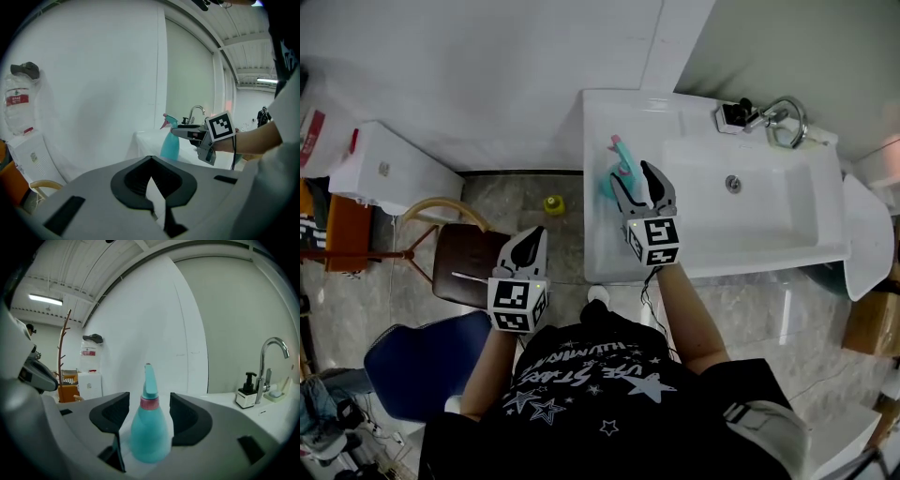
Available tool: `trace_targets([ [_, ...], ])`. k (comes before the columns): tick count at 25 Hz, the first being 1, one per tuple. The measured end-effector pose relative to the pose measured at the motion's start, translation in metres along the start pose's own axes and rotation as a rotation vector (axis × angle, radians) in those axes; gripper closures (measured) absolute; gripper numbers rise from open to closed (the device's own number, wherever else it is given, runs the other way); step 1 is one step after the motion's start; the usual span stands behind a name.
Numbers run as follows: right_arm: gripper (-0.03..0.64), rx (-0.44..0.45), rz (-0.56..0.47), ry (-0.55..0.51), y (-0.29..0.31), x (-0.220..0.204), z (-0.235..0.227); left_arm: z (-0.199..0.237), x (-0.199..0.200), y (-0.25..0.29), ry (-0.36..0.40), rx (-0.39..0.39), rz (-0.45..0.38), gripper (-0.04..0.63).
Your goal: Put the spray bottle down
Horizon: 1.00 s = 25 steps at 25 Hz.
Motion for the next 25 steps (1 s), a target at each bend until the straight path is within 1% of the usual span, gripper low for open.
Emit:
trace_targets([
  [4,0.348,-0.030,-0.013,-0.012,-0.023,0.003,0.013,0.003,-0.003,-0.022,-0.013,0.009,-0.022,0.580],
  [10,0.350,-0.104,-0.051,-0.021,-0.074,0.016,0.044,0.001,-0.004,-0.069,0.000,-0.017,-0.084,0.580],
  [11,0.359,-0.122,-0.059,-0.016,-0.084,0.017,0.049,0.000,-0.006,-0.078,0.003,-0.023,-0.092,0.580],
  [13,0.417,-0.159,-0.077,0.006,-0.105,0.019,0.058,-0.003,-0.011,-0.099,0.006,-0.035,-0.103,0.580],
  [14,0.434,-0.174,-0.085,0.018,-0.116,0.019,0.063,-0.005,-0.014,-0.108,0.008,-0.042,-0.107,0.580],
  [21,0.516,-0.257,-0.128,0.052,-0.186,0.005,0.119,-0.012,-0.043,-0.186,0.027,-0.075,-0.147,0.580],
  [23,0.560,-0.279,-0.137,0.058,-0.207,-0.002,0.138,-0.015,-0.054,-0.210,0.027,-0.084,-0.161,0.580],
  [25,0.579,-0.293,-0.143,0.059,-0.227,-0.010,0.157,-0.018,-0.066,-0.233,0.026,-0.093,-0.166,0.580],
])
Point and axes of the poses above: the fingertips, and each gripper's own axes: y forward along the fingers, z to its left, x out of its top, the point moved 2 cm from there along -y, backward along the fingers, and after that the axes turned 13 degrees about y, right-handed, at the moved point
